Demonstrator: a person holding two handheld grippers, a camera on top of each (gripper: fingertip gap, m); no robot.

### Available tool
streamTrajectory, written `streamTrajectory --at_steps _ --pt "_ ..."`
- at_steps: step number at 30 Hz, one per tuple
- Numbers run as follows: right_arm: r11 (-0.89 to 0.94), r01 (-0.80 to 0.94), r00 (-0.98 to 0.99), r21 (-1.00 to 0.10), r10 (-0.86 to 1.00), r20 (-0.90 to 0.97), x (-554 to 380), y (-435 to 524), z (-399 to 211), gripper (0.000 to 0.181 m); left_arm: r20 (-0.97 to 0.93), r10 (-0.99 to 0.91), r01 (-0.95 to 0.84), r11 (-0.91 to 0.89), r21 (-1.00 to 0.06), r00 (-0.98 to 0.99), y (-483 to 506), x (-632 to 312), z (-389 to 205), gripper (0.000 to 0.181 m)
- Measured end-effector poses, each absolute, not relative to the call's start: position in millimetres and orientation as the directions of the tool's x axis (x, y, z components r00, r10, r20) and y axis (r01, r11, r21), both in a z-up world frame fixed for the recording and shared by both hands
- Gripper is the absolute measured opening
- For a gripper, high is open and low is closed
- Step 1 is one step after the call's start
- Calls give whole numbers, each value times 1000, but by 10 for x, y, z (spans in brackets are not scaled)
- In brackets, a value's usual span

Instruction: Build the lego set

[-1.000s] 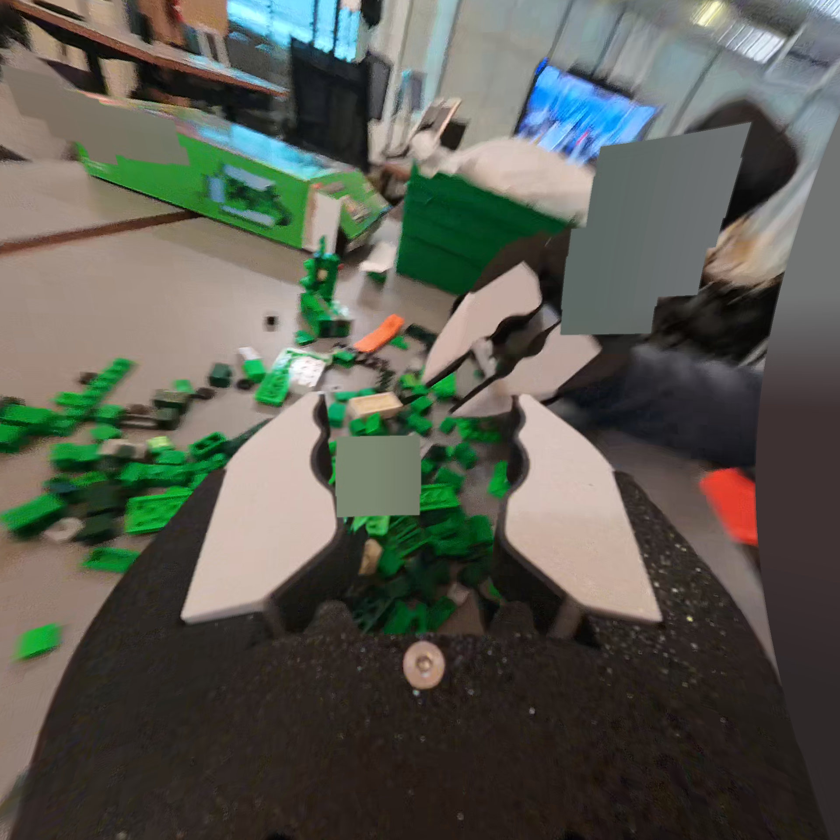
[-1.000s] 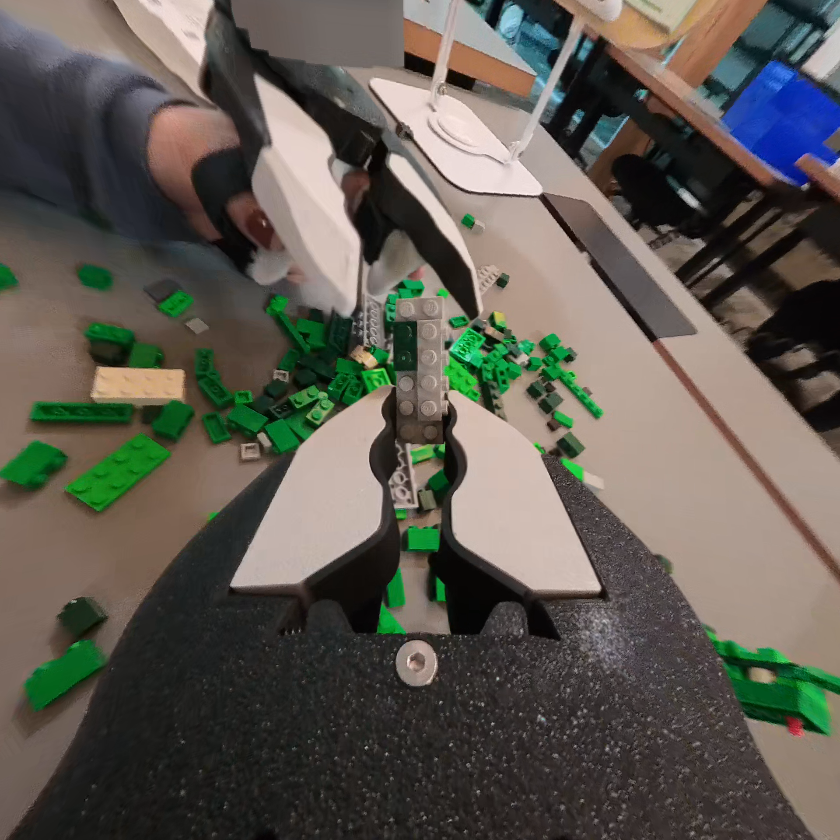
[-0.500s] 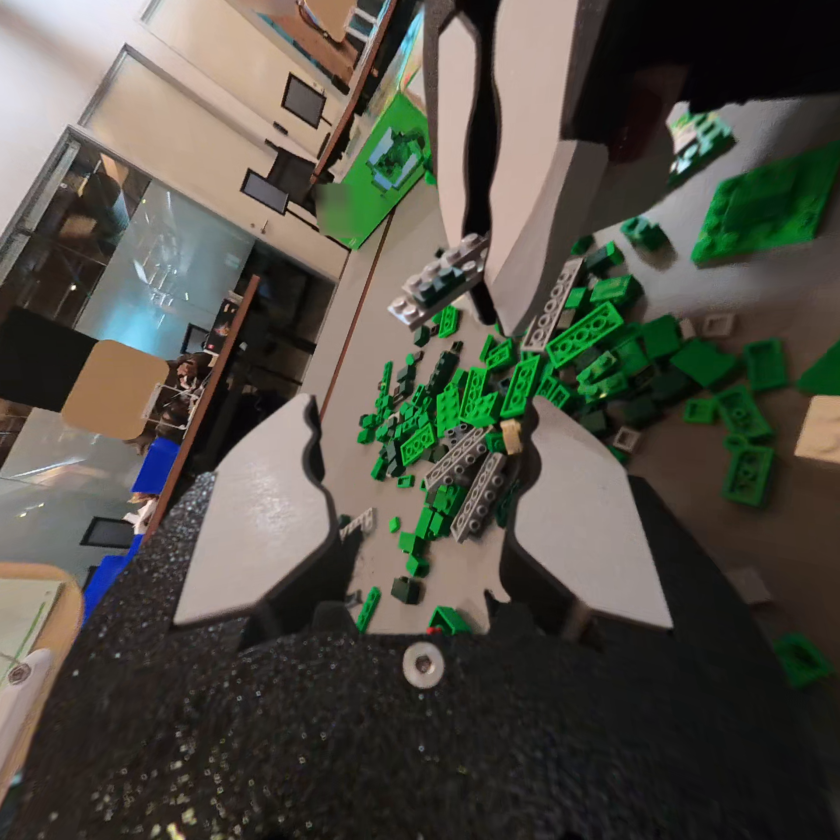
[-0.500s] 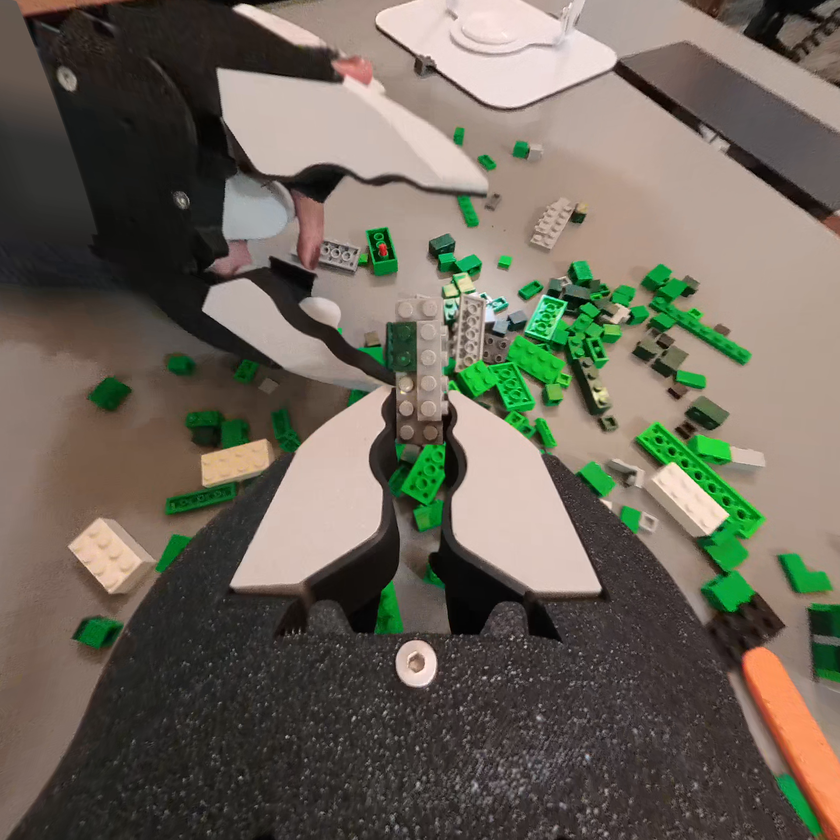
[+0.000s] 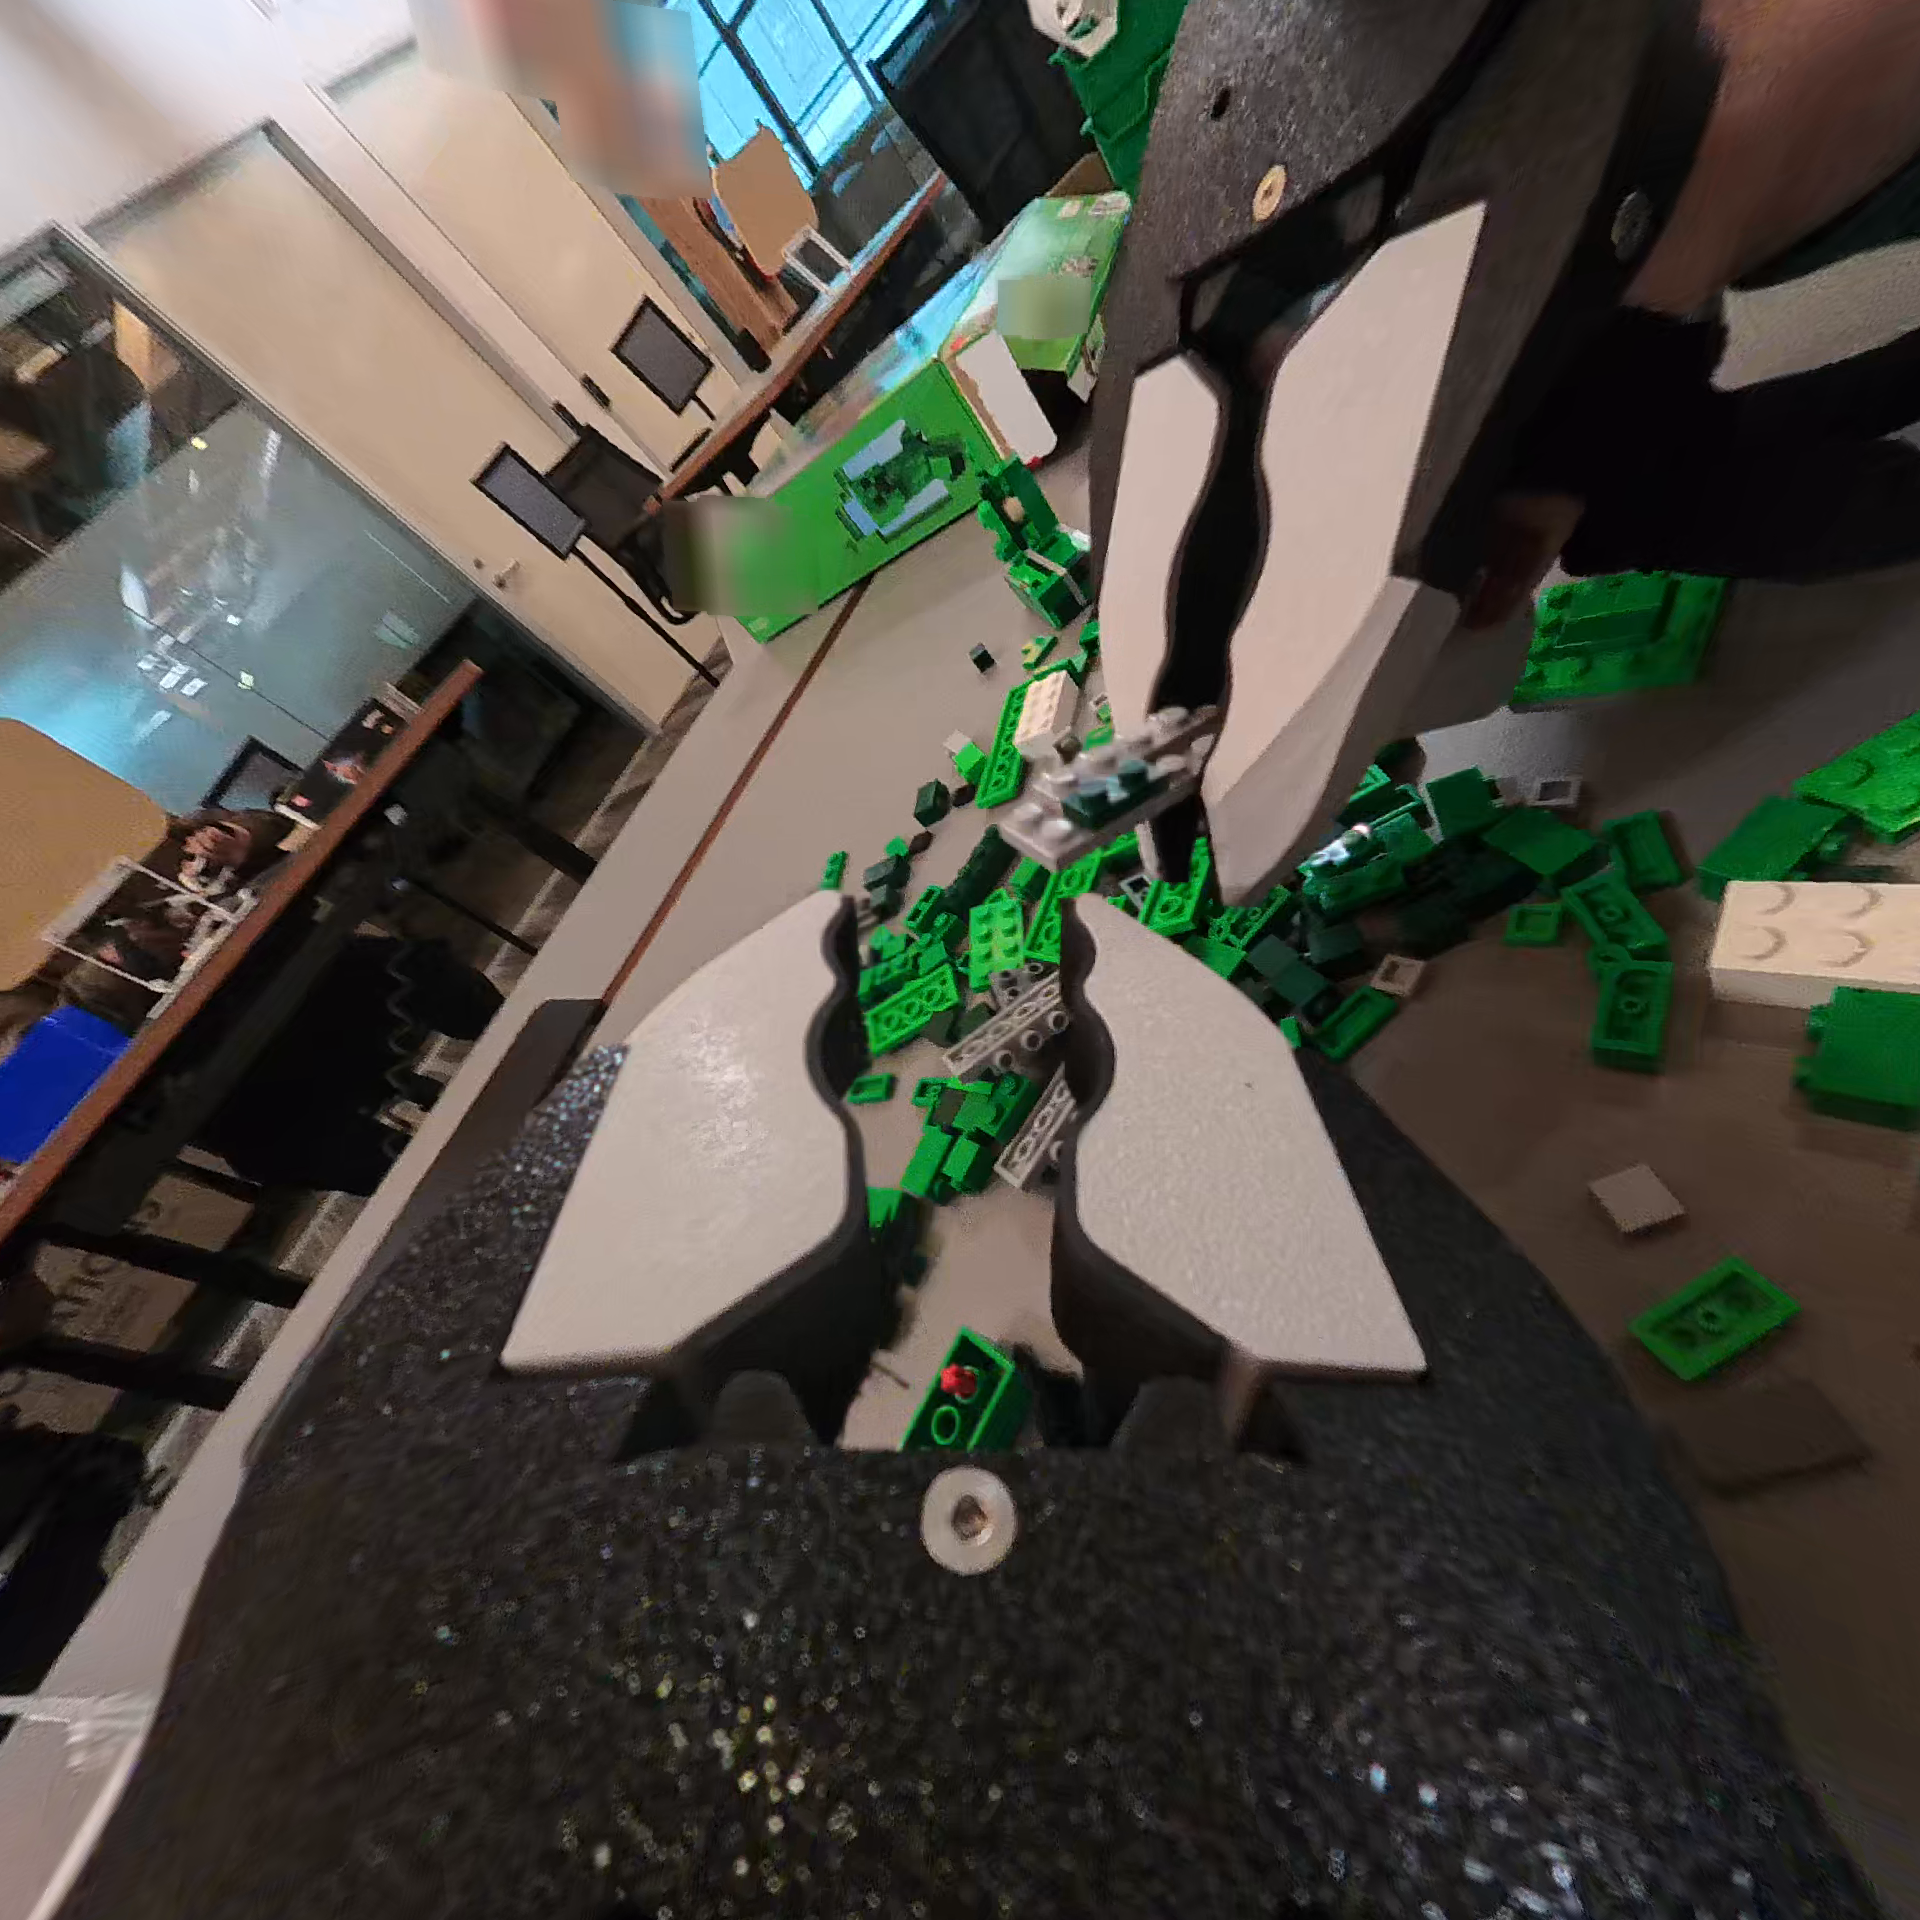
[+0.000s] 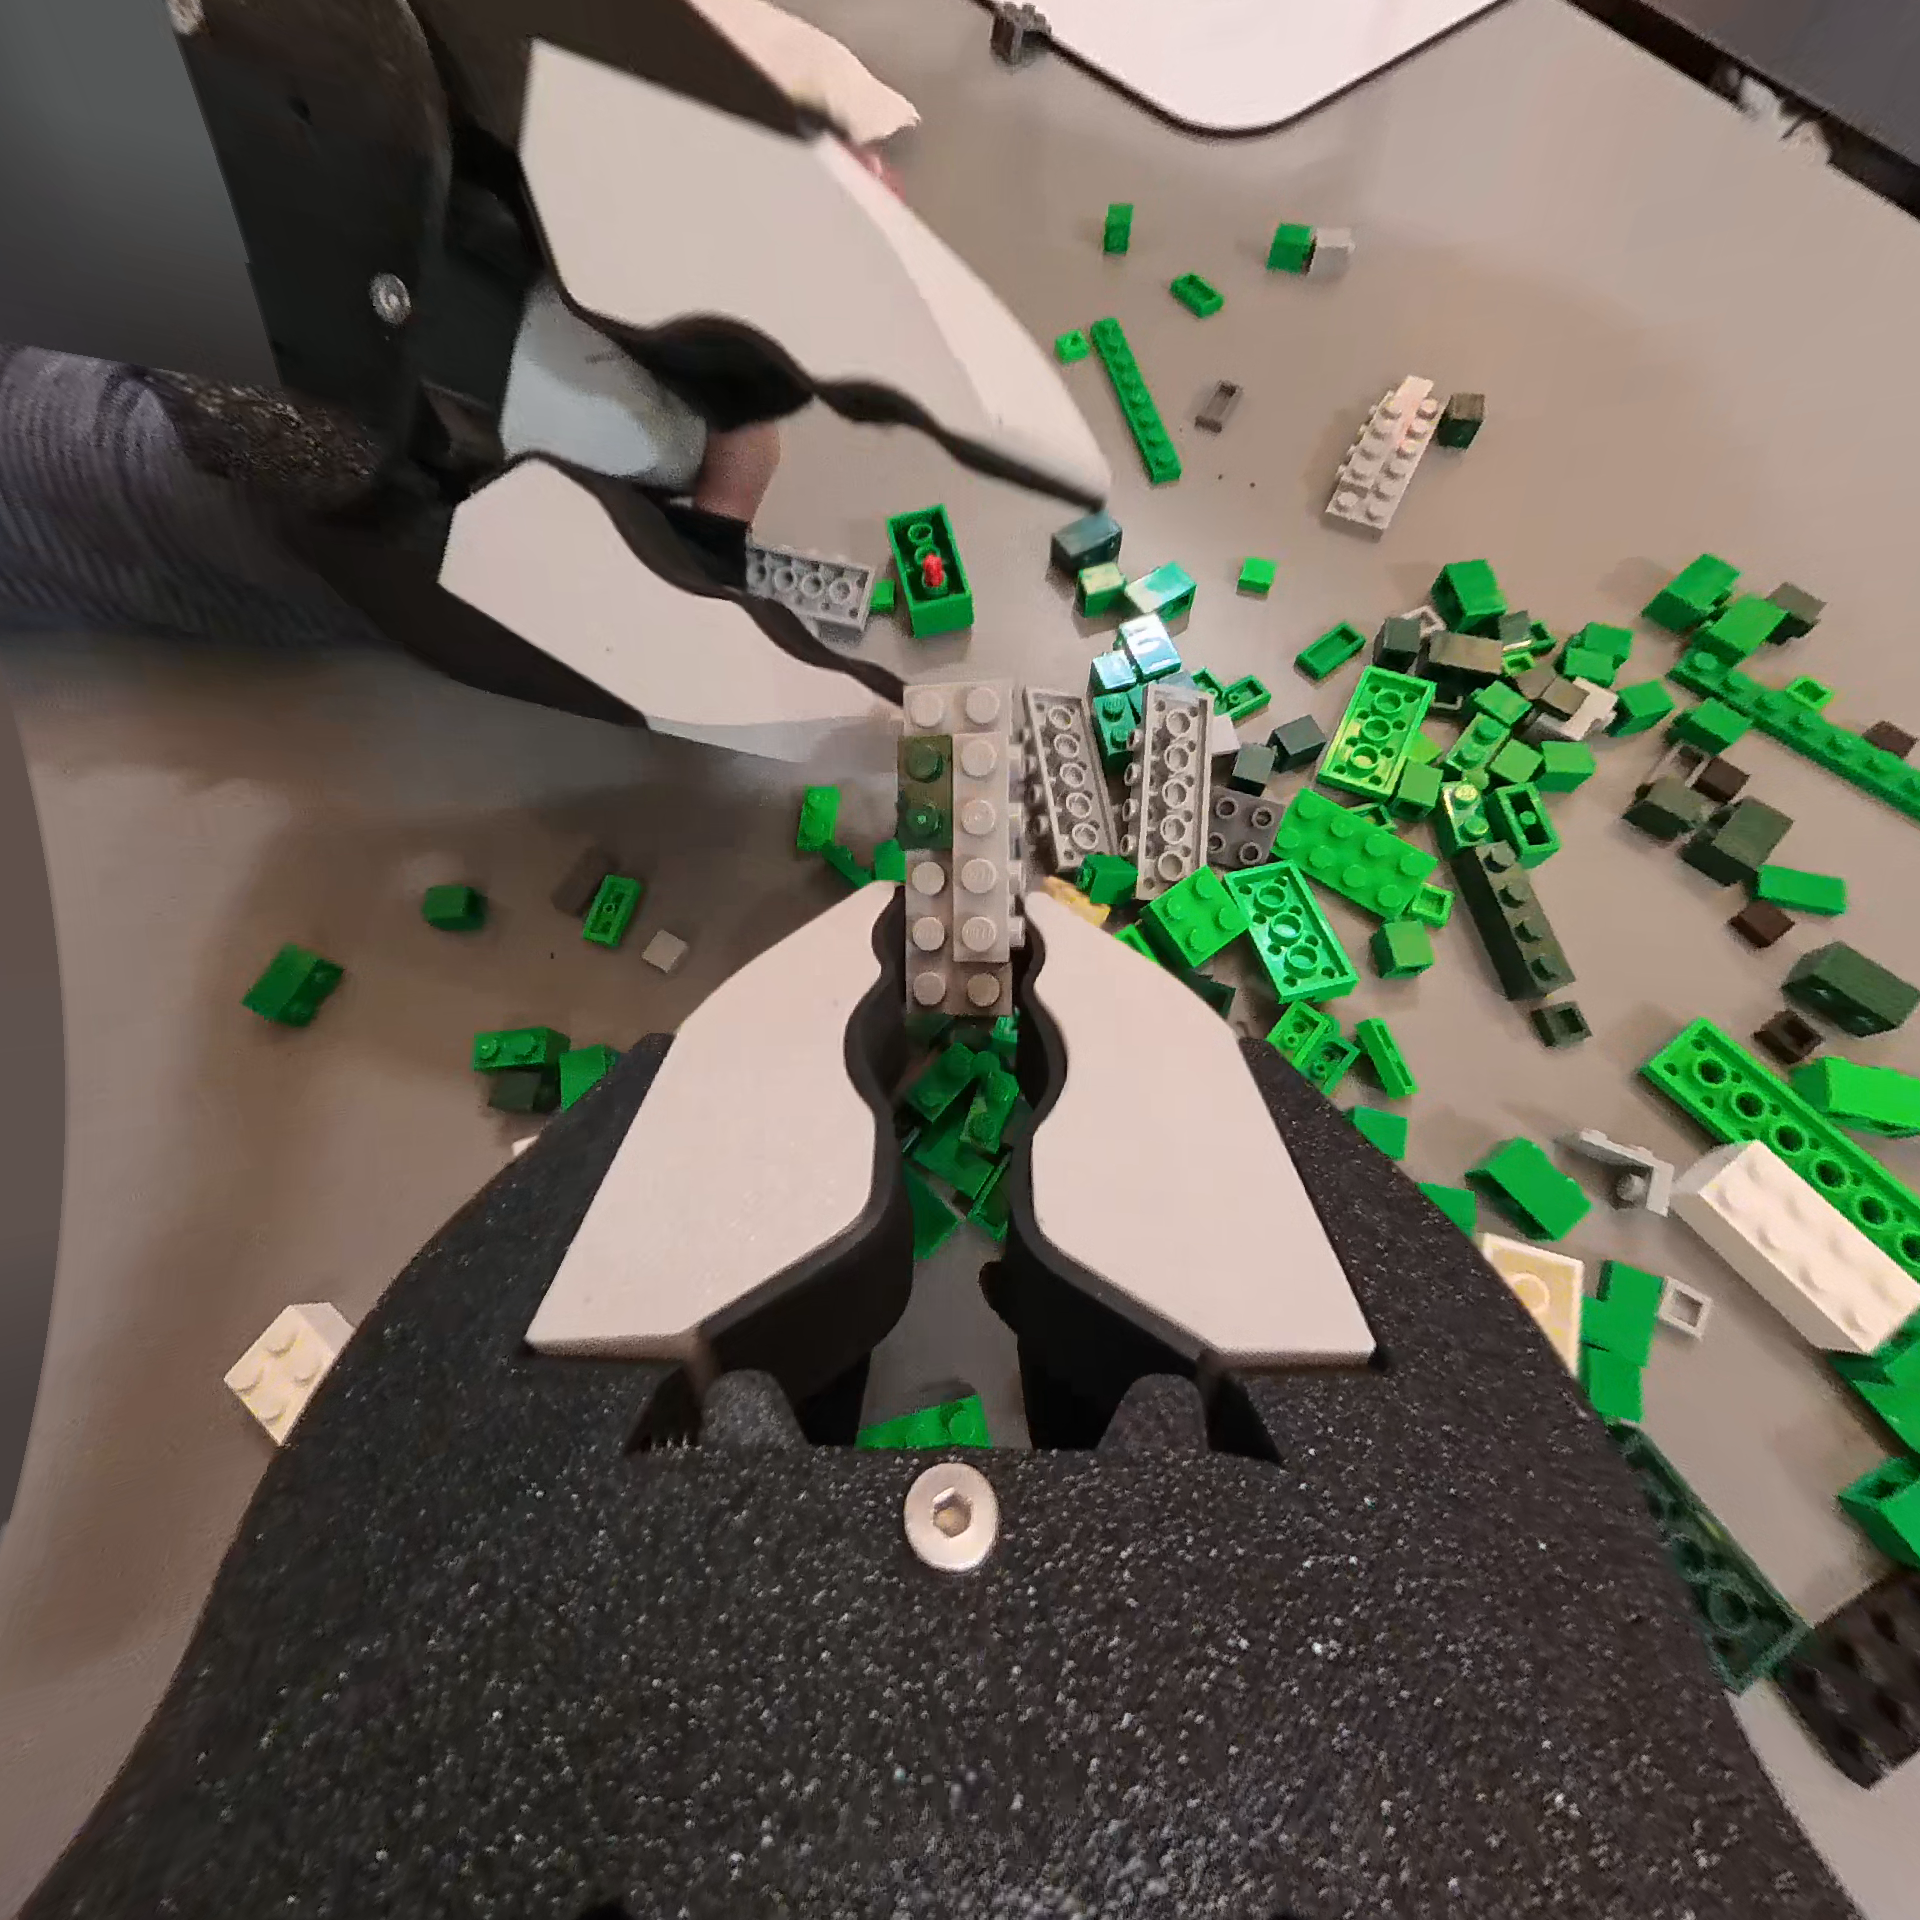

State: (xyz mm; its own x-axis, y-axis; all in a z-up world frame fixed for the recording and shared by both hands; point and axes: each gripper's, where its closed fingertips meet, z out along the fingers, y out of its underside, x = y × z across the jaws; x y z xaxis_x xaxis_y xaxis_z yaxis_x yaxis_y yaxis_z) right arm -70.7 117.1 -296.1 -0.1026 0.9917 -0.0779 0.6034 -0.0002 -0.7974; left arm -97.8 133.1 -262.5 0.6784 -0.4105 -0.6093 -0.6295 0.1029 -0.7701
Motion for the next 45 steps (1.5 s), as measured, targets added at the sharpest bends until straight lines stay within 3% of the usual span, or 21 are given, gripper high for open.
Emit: streamTrajectory --at_steps 2,8,12,16,25,33,36,40,42,45 --pt "1 615 -110 -789 990 -85 -697 1148 -2994 16 -658 -389 -673 121 -730 644 1321 -962 -2619 37" --pt "20 621 -127 -783 989 -75 -676 1080 -3017 17 -796 -382 -808 178 -562 469 1257 -816 -2728 13" --pt "52 620 -136 -783 990 -42 -673 1068 -3042 17 -835 -359 -856 155 -493 416 1273 -844 -2773 6" --pt "128 603 -165 -787 986 33 -699 1044 -3068 23 -821 -367 -847 141 -513 436 1280 -875 -2775 0" --pt "424 500 -142 -755 900 411 -751 1131 -2854 29 -755 -425 -804 96 -586 500 1295 -928 -2830 0" --pt "564 556 -145 -610 789 597 -750 1235 -2973 13 -718 -485 -820 2 -572 500 1342 -982 -3052 0" --pt "539 545 -76 -642 795 602 -767 1293 -2919 12 -687 -435 -779 -58 -624 583 1389 -1074 -2988 0" --pt "431 456 69 -779 855 514 -741 1446 -2723 10 -515 -378 -573 -52 -818 769 1403 -1193 -2736 1" --pt "372 370 148 -851 881 450 -697 1567 -2596 7 -409 -346 -451 -46 -891 844 1419 -1304 -2627 20" --pt "298 231 230 -926 908 350 -610 1753 -2463 4 -286 -331 -310 -20 -951 899 1416 -1419 -2504 23"
